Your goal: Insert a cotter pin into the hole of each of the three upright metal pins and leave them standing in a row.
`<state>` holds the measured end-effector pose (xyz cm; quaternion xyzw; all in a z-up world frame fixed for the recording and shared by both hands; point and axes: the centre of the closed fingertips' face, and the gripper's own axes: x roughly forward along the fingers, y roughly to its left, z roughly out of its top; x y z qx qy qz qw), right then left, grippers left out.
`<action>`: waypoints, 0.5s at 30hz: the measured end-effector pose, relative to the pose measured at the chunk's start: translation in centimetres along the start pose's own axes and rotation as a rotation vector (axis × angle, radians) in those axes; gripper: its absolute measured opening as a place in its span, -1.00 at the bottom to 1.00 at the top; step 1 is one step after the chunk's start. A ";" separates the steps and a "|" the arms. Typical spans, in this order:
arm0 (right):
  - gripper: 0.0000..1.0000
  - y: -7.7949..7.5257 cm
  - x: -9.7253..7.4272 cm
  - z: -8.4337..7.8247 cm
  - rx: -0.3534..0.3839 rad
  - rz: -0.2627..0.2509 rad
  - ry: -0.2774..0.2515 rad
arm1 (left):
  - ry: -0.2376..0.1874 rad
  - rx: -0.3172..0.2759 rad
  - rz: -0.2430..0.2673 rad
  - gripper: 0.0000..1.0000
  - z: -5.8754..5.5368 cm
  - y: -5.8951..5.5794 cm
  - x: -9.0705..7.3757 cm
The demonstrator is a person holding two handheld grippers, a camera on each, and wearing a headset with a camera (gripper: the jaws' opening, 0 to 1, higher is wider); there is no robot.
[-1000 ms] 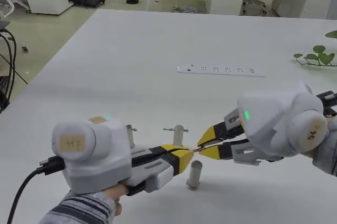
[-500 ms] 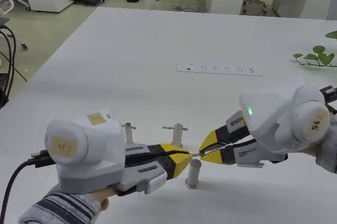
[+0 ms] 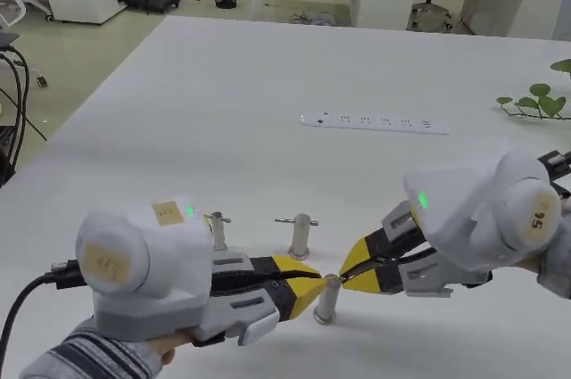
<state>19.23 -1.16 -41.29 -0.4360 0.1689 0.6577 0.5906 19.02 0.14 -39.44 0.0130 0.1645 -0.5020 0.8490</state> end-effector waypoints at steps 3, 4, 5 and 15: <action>-1.00 0.0 0.0 -0.1 -0.009 -0.002 0.013 | 0.007 0.009 0.009 -1.00 -0.1 0.0 0.1; -1.00 0.0 0.0 -0.1 -0.014 -0.006 0.015 | 0.011 0.010 0.012 -1.00 -0.2 0.0 0.2; -1.00 0.0 -0.1 -0.1 -0.013 -0.008 0.015 | 0.012 0.013 0.018 -0.99 -0.2 0.1 0.2; -1.00 -0.5 -0.6 -1.1 0.028 -0.043 0.035 | 0.040 0.054 0.079 -0.65 -0.9 0.8 1.1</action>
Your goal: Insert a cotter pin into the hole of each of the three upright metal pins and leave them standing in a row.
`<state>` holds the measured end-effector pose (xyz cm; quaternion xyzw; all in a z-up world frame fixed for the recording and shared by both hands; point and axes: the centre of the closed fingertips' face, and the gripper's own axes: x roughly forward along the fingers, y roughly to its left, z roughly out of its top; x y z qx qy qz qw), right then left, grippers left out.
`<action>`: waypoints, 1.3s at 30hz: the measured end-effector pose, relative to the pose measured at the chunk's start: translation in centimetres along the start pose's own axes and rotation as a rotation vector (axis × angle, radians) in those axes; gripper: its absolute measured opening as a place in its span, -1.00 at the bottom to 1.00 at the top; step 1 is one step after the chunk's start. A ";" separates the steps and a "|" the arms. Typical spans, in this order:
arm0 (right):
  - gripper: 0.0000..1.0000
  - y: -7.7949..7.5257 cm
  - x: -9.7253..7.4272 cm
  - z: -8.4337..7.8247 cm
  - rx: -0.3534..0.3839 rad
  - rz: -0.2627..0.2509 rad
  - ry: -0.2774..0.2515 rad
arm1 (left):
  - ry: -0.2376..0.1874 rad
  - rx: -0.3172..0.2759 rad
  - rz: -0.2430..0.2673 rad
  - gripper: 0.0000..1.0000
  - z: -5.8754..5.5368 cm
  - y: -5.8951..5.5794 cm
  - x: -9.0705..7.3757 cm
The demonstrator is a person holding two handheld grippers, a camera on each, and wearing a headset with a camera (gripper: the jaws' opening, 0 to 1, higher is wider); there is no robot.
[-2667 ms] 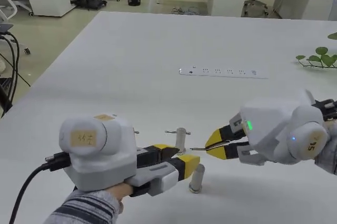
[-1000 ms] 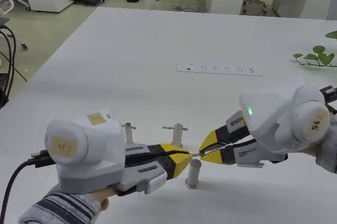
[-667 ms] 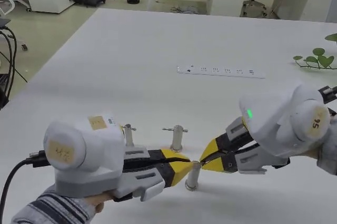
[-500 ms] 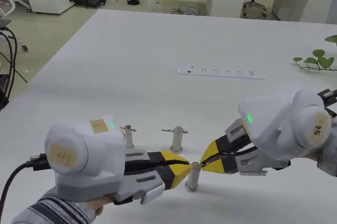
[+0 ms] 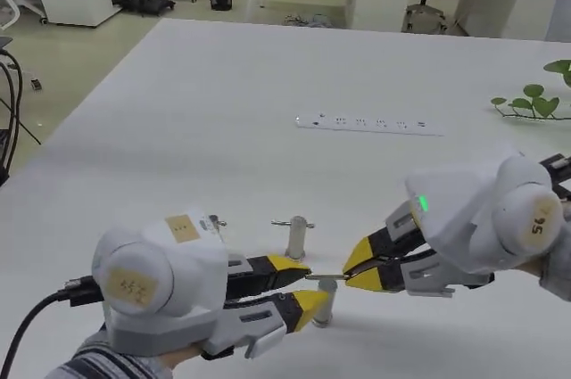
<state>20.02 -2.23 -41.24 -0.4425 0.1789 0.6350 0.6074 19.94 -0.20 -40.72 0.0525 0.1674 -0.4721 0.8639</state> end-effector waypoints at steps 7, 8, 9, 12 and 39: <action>-1.00 -0.3 0.0 -2.3 0.046 -0.025 0.078 | 0.029 0.015 0.059 -0.51 -0.8 0.6 1.1; -1.00 -0.3 0.0 -2.6 0.048 -0.029 0.087 | 0.033 0.018 0.062 -0.50 -0.9 0.6 1.2; -1.00 -0.3 0.0 -3.0 0.050 -0.033 0.101 | 0.039 0.019 0.066 -0.51 -1.1 0.6 1.4; -1.00 -0.2 0.2 -3.7 0.062 -0.034 0.122 | 0.059 0.020 0.079 -0.51 -1.6 0.7 1.8; -1.00 0.6 1.1 -5.9 0.089 -0.015 0.178 | 0.132 -0.023 0.117 -0.70 -3.8 0.9 4.0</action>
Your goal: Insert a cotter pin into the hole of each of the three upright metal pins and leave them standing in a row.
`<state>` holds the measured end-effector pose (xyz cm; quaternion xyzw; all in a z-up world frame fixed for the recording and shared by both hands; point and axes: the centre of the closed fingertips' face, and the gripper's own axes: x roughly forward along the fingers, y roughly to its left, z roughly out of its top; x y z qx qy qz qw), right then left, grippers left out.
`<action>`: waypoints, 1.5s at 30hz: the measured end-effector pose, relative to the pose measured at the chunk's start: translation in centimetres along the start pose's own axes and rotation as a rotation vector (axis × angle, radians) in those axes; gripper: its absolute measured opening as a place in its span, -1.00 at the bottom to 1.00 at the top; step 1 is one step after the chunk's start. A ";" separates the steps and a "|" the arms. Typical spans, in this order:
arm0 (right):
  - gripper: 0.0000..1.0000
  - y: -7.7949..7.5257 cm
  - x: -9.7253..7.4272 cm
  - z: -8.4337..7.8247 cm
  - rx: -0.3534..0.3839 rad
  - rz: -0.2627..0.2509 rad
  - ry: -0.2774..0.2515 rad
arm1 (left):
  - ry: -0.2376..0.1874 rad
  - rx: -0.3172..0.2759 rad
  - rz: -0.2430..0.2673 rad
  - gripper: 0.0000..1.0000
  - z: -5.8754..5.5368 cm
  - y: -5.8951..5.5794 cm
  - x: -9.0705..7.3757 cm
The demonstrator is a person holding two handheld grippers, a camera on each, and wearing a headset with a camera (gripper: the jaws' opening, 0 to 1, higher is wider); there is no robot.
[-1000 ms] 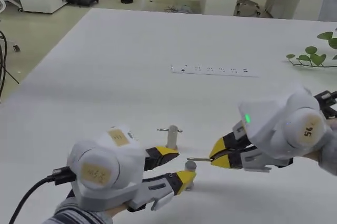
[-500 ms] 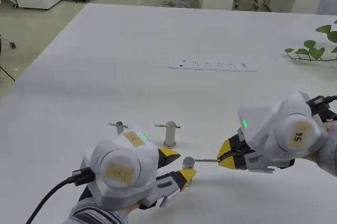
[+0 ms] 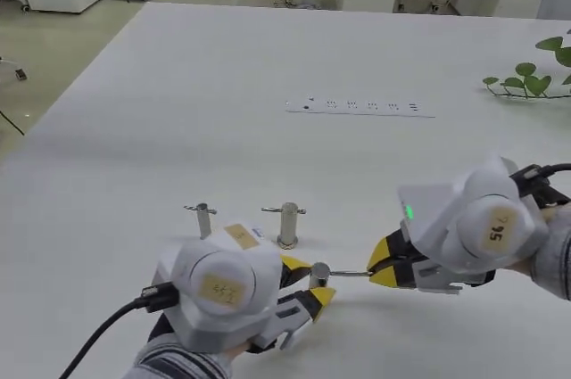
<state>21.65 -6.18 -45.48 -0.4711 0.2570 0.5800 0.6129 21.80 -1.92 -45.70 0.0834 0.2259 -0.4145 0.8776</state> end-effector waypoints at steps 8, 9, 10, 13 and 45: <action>-1.00 0.0 0.0 0.2 0.005 0.004 -0.005 | 0.012 -0.012 0.004 -0.76 -0.3 0.0 0.4; -1.00 0.0 0.0 0.2 0.006 0.005 -0.005 | 0.012 -0.012 0.004 -0.77 -0.4 0.0 0.4; -1.00 0.0 0.0 0.2 0.006 0.005 -0.006 | 0.014 -0.012 0.005 -0.78 -0.4 0.0 0.4; -1.00 0.0 0.0 0.5 0.006 0.006 -0.012 | 0.023 -0.012 0.004 -0.79 -0.7 0.0 0.5; -1.00 0.2 -0.2 2.4 0.032 0.014 -0.036 | 0.033 -0.056 0.026 -0.80 -1.8 0.1 1.1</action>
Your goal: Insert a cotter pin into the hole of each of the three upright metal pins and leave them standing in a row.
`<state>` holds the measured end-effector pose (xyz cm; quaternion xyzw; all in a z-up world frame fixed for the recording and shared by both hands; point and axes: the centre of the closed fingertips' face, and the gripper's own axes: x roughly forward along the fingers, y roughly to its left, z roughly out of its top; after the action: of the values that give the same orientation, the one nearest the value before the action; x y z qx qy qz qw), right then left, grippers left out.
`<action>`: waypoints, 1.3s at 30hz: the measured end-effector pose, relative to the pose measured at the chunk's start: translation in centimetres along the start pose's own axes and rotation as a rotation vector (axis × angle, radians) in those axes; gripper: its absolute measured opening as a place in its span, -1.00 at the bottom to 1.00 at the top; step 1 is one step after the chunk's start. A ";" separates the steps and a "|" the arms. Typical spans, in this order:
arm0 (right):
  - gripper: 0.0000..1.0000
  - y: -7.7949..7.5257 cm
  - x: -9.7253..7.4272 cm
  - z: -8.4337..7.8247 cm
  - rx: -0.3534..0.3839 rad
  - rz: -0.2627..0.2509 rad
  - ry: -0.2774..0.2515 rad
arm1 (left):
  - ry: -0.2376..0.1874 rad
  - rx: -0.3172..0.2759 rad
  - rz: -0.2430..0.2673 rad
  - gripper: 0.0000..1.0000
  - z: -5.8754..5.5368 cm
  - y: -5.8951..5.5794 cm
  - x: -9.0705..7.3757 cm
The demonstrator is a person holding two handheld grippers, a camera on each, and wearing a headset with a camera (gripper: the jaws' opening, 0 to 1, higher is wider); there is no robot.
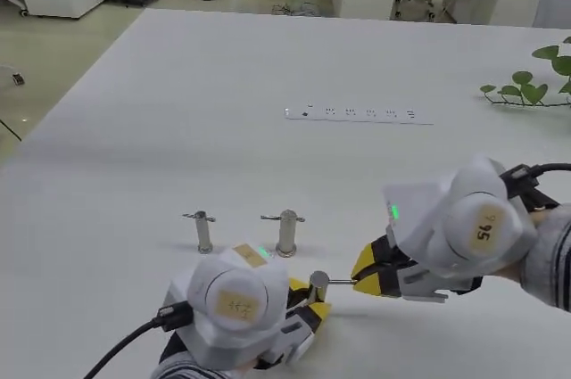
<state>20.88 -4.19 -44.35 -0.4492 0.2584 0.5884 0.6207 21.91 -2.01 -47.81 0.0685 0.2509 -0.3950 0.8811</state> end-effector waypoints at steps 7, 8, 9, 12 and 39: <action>-1.00 -0.1 0.3 0.4 0.018 -0.003 -0.005 | -0.004 -0.002 0.016 -0.80 0.0 0.0 0.0; -1.00 -0.1 0.4 0.5 0.020 -0.005 -0.006 | -0.006 -0.003 0.017 -0.80 0.0 0.0 0.1; -1.00 -0.1 0.4 0.5 0.019 -0.006 -0.005 | -0.007 -0.007 0.016 -0.80 0.0 0.0 0.0; -1.00 -0.2 0.5 0.6 0.024 -0.008 -0.005 | -0.011 -0.014 0.018 -0.80 0.0 0.0 0.0; -1.00 -0.2 1.2 1.8 0.082 -0.014 -0.058 | -0.016 -0.036 0.020 -0.80 -0.1 0.1 0.2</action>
<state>20.89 -2.03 -44.52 -0.4079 0.2611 0.5856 0.6500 22.01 -2.04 -47.98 0.0519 0.2500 -0.3821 0.8881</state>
